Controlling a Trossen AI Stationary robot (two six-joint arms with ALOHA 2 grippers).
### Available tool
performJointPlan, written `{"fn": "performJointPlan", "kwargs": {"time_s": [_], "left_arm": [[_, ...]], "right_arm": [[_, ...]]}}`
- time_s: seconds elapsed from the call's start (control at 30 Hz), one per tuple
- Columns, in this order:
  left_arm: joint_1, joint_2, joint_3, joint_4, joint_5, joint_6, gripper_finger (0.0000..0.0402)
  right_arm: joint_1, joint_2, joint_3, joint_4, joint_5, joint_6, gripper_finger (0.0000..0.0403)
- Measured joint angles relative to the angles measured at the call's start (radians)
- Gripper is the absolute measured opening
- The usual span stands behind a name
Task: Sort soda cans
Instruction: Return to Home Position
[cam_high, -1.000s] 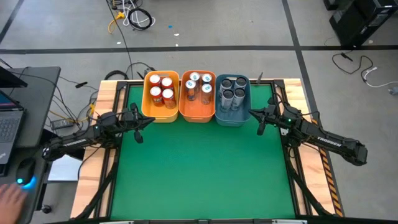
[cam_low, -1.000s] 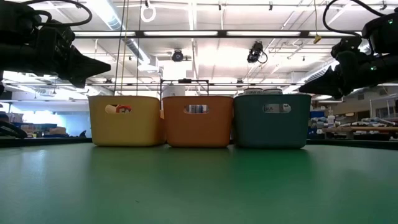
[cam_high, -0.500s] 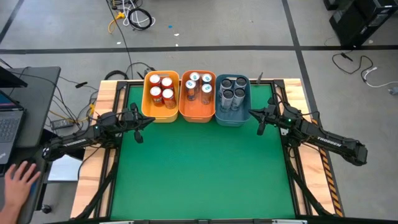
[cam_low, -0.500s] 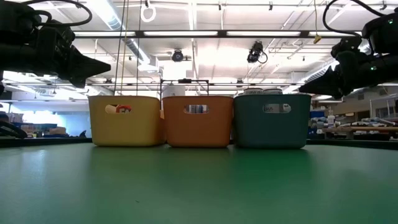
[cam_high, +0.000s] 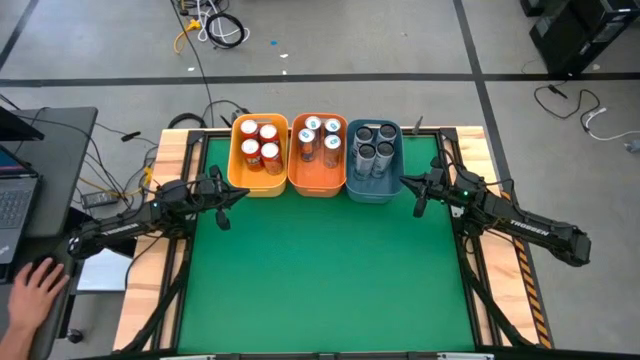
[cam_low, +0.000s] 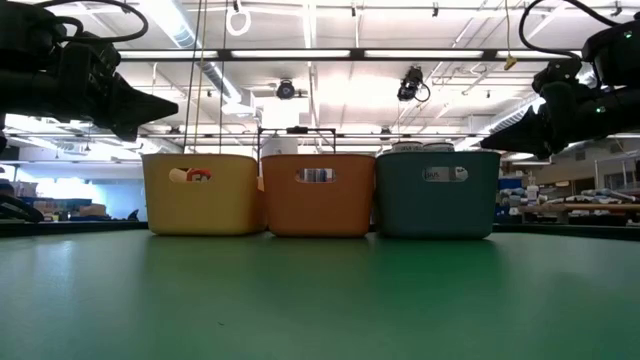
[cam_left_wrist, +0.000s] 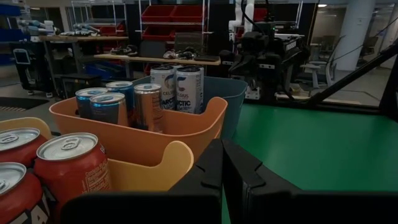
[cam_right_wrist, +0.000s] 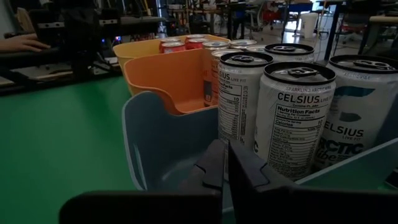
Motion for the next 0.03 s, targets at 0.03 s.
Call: {"fn": "performJointPlan", "kwargs": {"time_s": [0.03], "left_arm": [[0.0, 0.0, 0.0, 0.0, 0.0, 0.0, 0.0004]], "right_arm": [[0.0, 0.0, 0.0, 0.0, 0.0, 0.0, 0.0011]]}}
